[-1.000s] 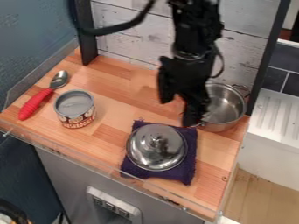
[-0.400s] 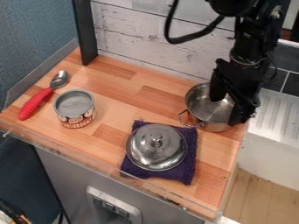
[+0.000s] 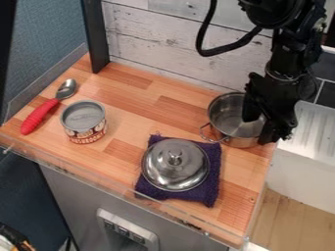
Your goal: Move the pot to the right side of the table
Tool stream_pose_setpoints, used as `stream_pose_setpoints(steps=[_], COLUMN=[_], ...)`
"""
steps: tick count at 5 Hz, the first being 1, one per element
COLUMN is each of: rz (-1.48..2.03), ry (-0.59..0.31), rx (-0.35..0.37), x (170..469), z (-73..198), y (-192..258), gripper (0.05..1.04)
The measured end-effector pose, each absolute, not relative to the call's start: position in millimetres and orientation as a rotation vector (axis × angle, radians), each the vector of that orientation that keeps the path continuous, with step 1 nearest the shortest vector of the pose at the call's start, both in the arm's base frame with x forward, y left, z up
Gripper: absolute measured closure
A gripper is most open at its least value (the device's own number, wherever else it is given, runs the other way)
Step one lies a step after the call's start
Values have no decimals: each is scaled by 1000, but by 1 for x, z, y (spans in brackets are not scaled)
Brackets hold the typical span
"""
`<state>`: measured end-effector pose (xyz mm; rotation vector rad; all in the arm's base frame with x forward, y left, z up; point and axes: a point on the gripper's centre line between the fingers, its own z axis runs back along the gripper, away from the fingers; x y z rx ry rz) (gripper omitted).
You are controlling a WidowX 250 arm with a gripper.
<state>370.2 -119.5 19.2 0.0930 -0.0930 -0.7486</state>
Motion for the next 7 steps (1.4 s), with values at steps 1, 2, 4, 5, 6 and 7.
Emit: stream_pose_setpoints(steps=[1,2,4,5,6,7], rz=[-761,-763,-779,-742,-645,-561], ry=[-75,-60,-49,-127,-218,-179], rx=[93,99,108,125,145,144], x=[363,359,350,356,363,358], z=[12,7,10,48,90,84], y=[-117,-114,-113,-108,-77,-42], gripper=[686,914,1000,1011,1018,1020])
